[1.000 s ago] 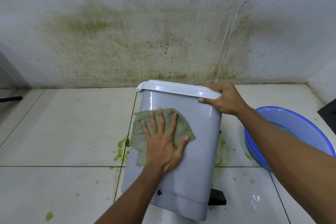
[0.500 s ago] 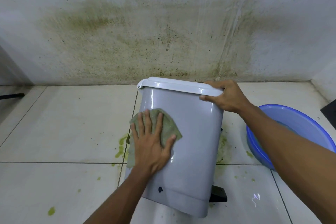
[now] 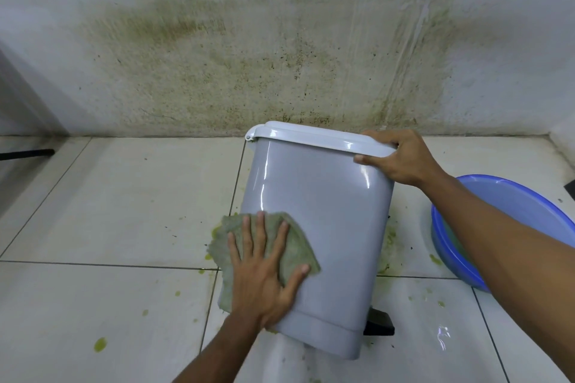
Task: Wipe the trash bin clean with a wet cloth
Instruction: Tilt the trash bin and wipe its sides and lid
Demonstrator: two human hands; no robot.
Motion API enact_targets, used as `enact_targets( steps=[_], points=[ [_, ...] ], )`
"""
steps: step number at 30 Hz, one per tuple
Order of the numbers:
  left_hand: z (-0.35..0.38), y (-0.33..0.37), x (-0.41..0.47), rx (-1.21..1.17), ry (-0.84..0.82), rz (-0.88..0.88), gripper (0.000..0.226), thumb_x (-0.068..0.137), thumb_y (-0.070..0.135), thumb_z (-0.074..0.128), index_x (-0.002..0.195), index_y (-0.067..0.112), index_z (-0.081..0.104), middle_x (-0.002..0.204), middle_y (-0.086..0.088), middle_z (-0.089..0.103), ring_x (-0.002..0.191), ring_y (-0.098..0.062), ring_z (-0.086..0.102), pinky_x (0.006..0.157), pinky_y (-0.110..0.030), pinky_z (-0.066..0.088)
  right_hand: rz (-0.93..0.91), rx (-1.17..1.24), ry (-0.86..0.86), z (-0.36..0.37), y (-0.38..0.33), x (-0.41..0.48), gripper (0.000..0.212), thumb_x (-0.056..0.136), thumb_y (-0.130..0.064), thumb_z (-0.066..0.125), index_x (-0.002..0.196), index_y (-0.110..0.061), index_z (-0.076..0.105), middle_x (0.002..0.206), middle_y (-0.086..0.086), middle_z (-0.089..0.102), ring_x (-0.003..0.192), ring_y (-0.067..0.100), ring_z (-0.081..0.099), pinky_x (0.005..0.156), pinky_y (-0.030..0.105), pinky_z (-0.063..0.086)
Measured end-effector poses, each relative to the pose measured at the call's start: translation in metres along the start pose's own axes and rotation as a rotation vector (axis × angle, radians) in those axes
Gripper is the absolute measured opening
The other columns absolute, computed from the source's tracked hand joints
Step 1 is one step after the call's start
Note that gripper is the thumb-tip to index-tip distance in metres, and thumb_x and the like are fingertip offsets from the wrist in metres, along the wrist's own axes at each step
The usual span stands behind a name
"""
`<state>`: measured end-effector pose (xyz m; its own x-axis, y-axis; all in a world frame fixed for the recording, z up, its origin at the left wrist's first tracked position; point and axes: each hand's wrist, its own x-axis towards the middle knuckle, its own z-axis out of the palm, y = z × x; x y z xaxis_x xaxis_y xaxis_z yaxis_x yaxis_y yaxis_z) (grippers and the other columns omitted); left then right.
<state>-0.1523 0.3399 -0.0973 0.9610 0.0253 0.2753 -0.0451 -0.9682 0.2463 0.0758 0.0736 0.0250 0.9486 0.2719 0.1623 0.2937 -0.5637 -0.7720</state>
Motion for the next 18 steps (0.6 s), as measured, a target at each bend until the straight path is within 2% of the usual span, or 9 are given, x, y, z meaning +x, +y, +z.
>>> enact_targets(
  steps=[2, 4, 6, 9, 12, 15, 18],
  points=[
    [-0.006, 0.011, 0.031, -0.012, -0.021, -0.084, 0.085, 0.095, 0.077, 0.027, 0.165, 0.029, 0.02, 0.174, -0.013, -0.004, 0.16, -0.038, -0.009, 0.123, -0.069, 0.001, -0.002, 0.007, 0.022, 0.001, -0.004, 0.003, 0.058, 0.067, -0.039, 0.09, 0.119, -0.021, 0.073, 0.113, -0.018, 0.067, 0.104, 0.001, 0.062, 0.081, -0.002, 0.039],
    [-0.006, 0.031, 0.056, -0.018, -0.027, -0.106, 0.084, 0.097, 0.076, 0.024, 0.166, 0.029, 0.015, 0.174, -0.014, -0.008, 0.159, -0.037, -0.013, 0.122, -0.069, -0.003, -0.026, 0.018, 0.034, 0.0, -0.006, 0.006, 0.053, 0.066, -0.04, 0.09, 0.115, -0.024, 0.075, 0.108, -0.02, 0.07, 0.103, 0.001, 0.065, 0.087, 0.011, 0.048],
    [0.001, 0.051, 0.062, -0.007, -0.004, -0.033, 0.081, 0.099, 0.073, 0.026, 0.166, 0.028, 0.016, 0.174, -0.015, -0.004, 0.159, -0.039, -0.009, 0.122, -0.07, -0.003, -0.042, 0.026, 0.043, -0.003, -0.008, 0.01, 0.049, 0.066, -0.041, 0.09, 0.111, -0.028, 0.076, 0.101, -0.026, 0.07, 0.1, -0.002, 0.066, 0.086, 0.013, 0.05],
    [0.015, 0.064, 0.041, -0.02, 0.011, 0.164, 0.077, 0.101, 0.067, 0.036, 0.166, 0.028, 0.019, 0.174, -0.013, 0.001, 0.16, -0.039, -0.001, 0.121, -0.071, 0.005, -0.059, 0.028, 0.042, -0.004, -0.005, 0.011, 0.049, 0.065, -0.042, 0.09, 0.11, -0.029, 0.076, 0.101, -0.026, 0.071, 0.1, 0.0, 0.068, 0.087, 0.02, 0.051],
    [0.021, 0.043, 0.012, -0.016, 0.025, 0.21, 0.076, 0.101, 0.067, 0.04, 0.165, 0.03, 0.022, 0.174, -0.01, 0.006, 0.16, -0.037, 0.005, 0.121, -0.07, 0.011, -0.063, 0.047, 0.04, -0.004, -0.004, 0.01, 0.049, 0.065, -0.045, 0.089, 0.11, -0.033, 0.075, 0.102, -0.029, 0.071, 0.099, -0.004, 0.067, 0.085, 0.015, 0.049],
    [0.018, 0.01, -0.006, -0.019, 0.056, 0.071, 0.079, 0.098, 0.07, 0.04, 0.164, 0.028, 0.027, 0.174, -0.011, 0.009, 0.16, -0.038, 0.005, 0.124, -0.068, 0.004, -0.062, 0.044, 0.044, -0.003, -0.003, 0.01, 0.049, 0.066, -0.046, 0.089, 0.112, -0.033, 0.075, 0.104, -0.025, 0.072, 0.1, -0.004, 0.066, 0.086, 0.016, 0.049],
    [0.013, 0.008, 0.0, -0.07, 0.074, -0.232, 0.082, 0.096, 0.07, 0.036, 0.164, 0.026, 0.024, 0.175, -0.01, 0.001, 0.161, -0.035, -0.003, 0.126, -0.064, 0.001, -0.049, 0.059, 0.063, -0.002, -0.004, 0.011, 0.047, 0.066, -0.044, 0.09, 0.11, -0.033, 0.075, 0.105, -0.019, 0.073, 0.102, 0.003, 0.068, 0.091, 0.023, 0.052]
  ],
)
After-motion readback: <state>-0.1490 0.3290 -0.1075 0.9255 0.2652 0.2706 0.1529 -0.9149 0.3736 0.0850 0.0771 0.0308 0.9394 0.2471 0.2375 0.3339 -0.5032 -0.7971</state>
